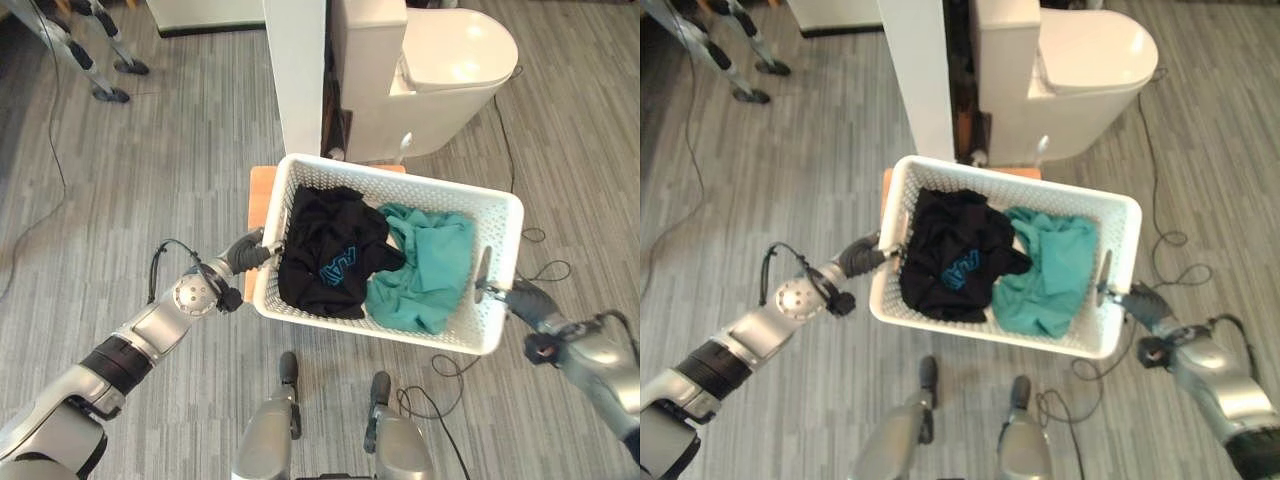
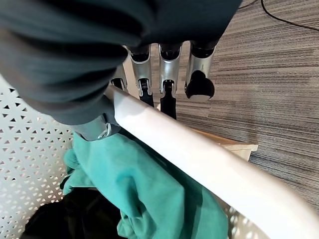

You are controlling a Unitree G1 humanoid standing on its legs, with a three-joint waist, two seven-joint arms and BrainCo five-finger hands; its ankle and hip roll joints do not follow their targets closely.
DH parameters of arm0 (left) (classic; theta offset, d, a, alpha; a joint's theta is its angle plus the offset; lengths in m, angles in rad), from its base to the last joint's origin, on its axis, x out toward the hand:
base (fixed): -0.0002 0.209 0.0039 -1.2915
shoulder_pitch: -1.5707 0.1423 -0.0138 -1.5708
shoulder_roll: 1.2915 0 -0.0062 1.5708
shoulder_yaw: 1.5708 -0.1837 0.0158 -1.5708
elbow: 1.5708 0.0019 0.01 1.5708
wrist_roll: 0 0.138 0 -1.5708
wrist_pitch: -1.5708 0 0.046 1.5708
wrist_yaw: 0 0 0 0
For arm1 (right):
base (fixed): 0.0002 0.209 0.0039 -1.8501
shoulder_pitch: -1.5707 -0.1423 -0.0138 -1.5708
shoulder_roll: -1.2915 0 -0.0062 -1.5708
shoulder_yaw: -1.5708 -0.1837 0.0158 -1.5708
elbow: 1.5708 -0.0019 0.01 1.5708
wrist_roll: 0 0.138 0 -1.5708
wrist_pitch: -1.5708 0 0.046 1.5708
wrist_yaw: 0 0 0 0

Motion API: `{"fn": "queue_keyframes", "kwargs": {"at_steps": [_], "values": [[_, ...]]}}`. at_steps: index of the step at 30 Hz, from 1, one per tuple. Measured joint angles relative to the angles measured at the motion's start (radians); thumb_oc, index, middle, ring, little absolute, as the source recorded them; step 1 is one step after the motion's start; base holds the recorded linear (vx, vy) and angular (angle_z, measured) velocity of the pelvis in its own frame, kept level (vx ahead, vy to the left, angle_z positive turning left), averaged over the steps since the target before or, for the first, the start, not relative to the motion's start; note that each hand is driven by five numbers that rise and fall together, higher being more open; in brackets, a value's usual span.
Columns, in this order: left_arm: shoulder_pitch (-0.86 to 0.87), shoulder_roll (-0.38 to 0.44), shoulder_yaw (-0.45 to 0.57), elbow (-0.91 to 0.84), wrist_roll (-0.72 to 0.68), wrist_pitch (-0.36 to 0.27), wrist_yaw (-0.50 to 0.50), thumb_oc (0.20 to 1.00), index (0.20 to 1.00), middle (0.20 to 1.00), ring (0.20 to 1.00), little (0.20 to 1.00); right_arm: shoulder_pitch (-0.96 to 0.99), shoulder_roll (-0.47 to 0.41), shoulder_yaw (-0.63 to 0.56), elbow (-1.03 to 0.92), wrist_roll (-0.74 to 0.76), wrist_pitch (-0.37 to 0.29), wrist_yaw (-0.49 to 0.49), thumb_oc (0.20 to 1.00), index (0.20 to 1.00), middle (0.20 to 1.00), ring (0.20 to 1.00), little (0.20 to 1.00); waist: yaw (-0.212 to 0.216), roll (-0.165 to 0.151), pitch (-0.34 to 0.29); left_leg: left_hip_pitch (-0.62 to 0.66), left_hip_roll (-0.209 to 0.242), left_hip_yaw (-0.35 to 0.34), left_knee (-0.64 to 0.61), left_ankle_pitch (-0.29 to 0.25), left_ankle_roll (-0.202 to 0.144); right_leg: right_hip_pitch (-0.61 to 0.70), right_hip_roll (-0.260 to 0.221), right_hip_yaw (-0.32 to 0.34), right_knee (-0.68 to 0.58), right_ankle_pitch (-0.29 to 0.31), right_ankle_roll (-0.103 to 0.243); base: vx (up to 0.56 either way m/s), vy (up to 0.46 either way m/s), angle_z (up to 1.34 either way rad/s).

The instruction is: Grab the laundry basket,head to the washer,open it,put in the laundry and shut it.

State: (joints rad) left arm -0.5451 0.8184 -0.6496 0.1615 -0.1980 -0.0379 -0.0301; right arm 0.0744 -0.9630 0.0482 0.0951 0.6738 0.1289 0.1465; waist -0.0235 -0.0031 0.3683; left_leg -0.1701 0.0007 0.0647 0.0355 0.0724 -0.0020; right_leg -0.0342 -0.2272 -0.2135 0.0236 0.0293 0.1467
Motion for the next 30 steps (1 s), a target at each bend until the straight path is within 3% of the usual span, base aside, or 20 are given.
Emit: {"fn": "queue_keyframes", "kwargs": {"at_steps": [4,7,10,13,15,17,19,20,21,23,24,25,27,28,29,30], "values": [[0.011,-0.053,-0.008,0.021,0.002,0.006,-0.035,0.2,0.2,0.2,0.2,0.2,0.086,0.016,-0.049,-0.004,0.0,0.003,0.026,0.2,0.2,0.2,0.2,0.2,-0.024,0.019,-0.056,0.01,-0.028,0.017,0.019,-0.012,0.023,-0.008,-0.03,0.02,0.033,-0.007,0.022,-0.04,0.186,-0.09],[0.009,-0.085,-0.02,0.059,0.003,0.006,-0.042,0.2,0.2,0.2,0.2,0.2,0.077,0.02,-0.041,0.026,-0.001,0.007,0.029,0.2,0.2,0.2,0.2,0.2,-0.044,0.033,-0.076,0.008,-0.052,0.073,0.049,-0.038,0.044,-0.046,-0.055,0.047,0.055,0.005,0.038,-0.17,0.149,-0.47],[0.008,-0.086,-0.021,0.078,0.011,0.02,-0.048,0.2,0.2,0.2,0.2,0.2,0.064,0.066,-0.026,0.044,-0.003,0.01,0.027,0.2,0.2,0.2,0.2,0.2,-0.049,0.033,-0.077,0.011,-0.033,0.149,0.071,-0.059,0.063,-0.078,-0.056,0.013,0.068,0.048,0.005,-0.12,0.119,-0.79],[0.018,-0.079,-0.018,0.102,0.013,0.026,-0.062,0.2,0.2,0.2,0.2,0.2,0.069,0.112,0.021,0.062,-0.004,0.026,0.028,0.2,0.2,0.2,0.2,0.2,-0.017,0.034,-0.078,0.07,0.022,0.253,0.059,-0.091,0.08,-0.093,-0.03,-0.092,0.093,0.108,-0.072,-0.07,0.023,-1.03],[0.04,-0.078,-0.01,0.093,0.014,0.025,-0.064,0.2,0.2,0.2,0.2,0.2,0.083,0.112,0.037,0.063,-0.004,0.03,0.032,0.2,0.2,0.2,0.2,0.2,-0.022,0.028,-0.084,0.093,0.038,0.299,0.066,-0.1,0.086,-0.118,-0.049,-0.111,0.245,-0.005,-0.085,-0.17,-0.052,-0.68],[0.118,-0.068,0.035,0.067,0.016,0.022,-0.068,0.2,0.2,0.2,0.2,0.2,0.089,0.123,0.061,0.058,-0.004,0.031,0.04,0.2,0.2,0.2,0.2,0.2,0.008,0.018,-0.119,0.107,0.081,0.387,0.046,-0.088,0.07,-0.155,-0.056,-0.144,0.515,-0.167,-0.055,-0.19,-0.082,-1.09],[0.148,-0.057,0.041,0.063,0.016,0.023,-0.073,0.2,0.2,0.2,0.2,0.2,0.096,0.139,0.066,0.059,-0.013,0.034,0.052,0.2,0.2,0.2,0.2,0.2,0.042,-0.013,-0.142,0.116,0.097,0.45,0.036,-0.076,0.057,-0.107,-0.058,-0.155,0.5,-0.219,-0.035,-0.1,-0.07,-1.18],[0.152,-0.047,0.037,0.065,0.016,0.023,-0.077,0.2,0.2,0.2,0.2,0.2,0.097,0.152,0.075,0.068,-0.021,0.035,0.054,0.2,0.2,0.2,0.2,0.2,0.048,-0.043,-0.159,0.114,0.095,0.464,0.038,-0.079,0.045,-0.045,-0.048,-0.15,0.387,-0.214,-0.016,-0.23,-0.201,-0.71],[0.152,-0.046,0.037,0.07,0.016,0.023,-0.079,0.2,0.2,0.2,0.2,0.2,0.092,0.16,0.088,0.081,-0.021,0.035,0.055,0.2,0.2,0.2,0.2,0.2,0.047,-0.061,-0.167,0.112,0.092,0.469,0.038,-0.068,0.032,-0.016,-0.022,-0.161,0.298,-0.226,-0.023,-0.16,-0.157,-0.63],[0.161,-0.067,0.036,0.105,0.016,0.02,-0.086,0.2,0.2,0.2,0.2,0.2,0.038,0.172,0.119,0.145,-0.021,0.038,0.057,0.2,0.2,0.2,0.2,0.2,0.049,-0.047,-0.178,0.113,0.137,0.463,0.053,-0.055,0.028,-0.013,0.033,-0.143,0.229,-0.193,-0.06,-0.31,-0.346,-1.18],[0.172,-0.091,0.042,0.136,0.016,0.02,-0.085,0.2,0.2,0.2,0.2,0.2,0.022,0.181,0.142,0.177,-0.021,0.042,0.057,0.2,0.2,0.2,0.2,0.2,0.064,-0.044,-0.19,0.111,0.192,0.453,0.109,-0.053,0.025,-0.041,0.072,-0.153,0.214,-0.154,-0.114,-0.34,-0.462,-2.43],[0.185,-0.09,0.047,0.156,0.012,0.021,-0.087,0.2,0.2,0.2,0.2,0.2,-0.003,0.178,0.174,0.186,-0.021,0.044,0.058,0.2,0.2,0.2,0.2,0.2,0.089,-0.06,-0.205,0.11,0.228,0.482,0.148,-0.026,0.008,-0.034,0.098,-0.197,0.166,-0.122,-0.149,-0.2,-0.375,-2.1],[0.18,-0.114,0.046,0.158,0.012,0.017,-0.088,0.2,0.2,0.2,0.2,0.2,0.024,0.176,0.164,0.187,-0.021,0.044,0.055,0.2,0.2,0.2,0.2,0.2,0.061,-0.057,-0.208,0.088,0.244,0.44,0.187,-0.048,-0.036,0.0,0.121,-0.178,0.094,-0.091,-0.164,-0.11,-0.241,-0.85],[0.175,-0.131,0.047,0.156,0.012,0.016,-0.088,0.2,0.2,0.2,0.2,0.2,0.037,0.168,0.156,0.187,-0.02,0.044,0.056,0.2,0.2,0.2,0.2,0.2,0.046,-0.053,-0.21,0.081,0.222,0.415,0.154,-0.035,-0.061,-0.002,0.134,-0.169,0.094,-0.091,-0.165,-0.13,-0.259,-0.36],[0.177,-0.145,0.048,0.157,0.012,0.017,-0.088,0.2,0.2,0.2,0.2,0.2,0.039,0.156,0.156,0.188,-0.02,0.044,0.06,0.2,0.2,0.2,0.2,0.2,0.036,-0.036,-0.217,0.079,0.211,0.407,0.113,0.015,-0.072,-0.004,0.147,-0.162,0.092,-0.091,-0.165,-0.12,-0.221,-0.29],[0.178,-0.155,0.048,0.163,0.012,0.017,-0.089,0.2,0.2,0.2,0.2,0.2,0.039,0.16,0.151,0.198,-0.02,0.044,0.061,0.2,0.2,0.2,0.2,0.2,0.027,-0.025,-0.221,0.093,0.225,0.441,0.098,0.009,-0.06,-0.001,0.167,-0.154,0.085,-0.093,-0.166,-0.2,-0.284,-0.51]]}}
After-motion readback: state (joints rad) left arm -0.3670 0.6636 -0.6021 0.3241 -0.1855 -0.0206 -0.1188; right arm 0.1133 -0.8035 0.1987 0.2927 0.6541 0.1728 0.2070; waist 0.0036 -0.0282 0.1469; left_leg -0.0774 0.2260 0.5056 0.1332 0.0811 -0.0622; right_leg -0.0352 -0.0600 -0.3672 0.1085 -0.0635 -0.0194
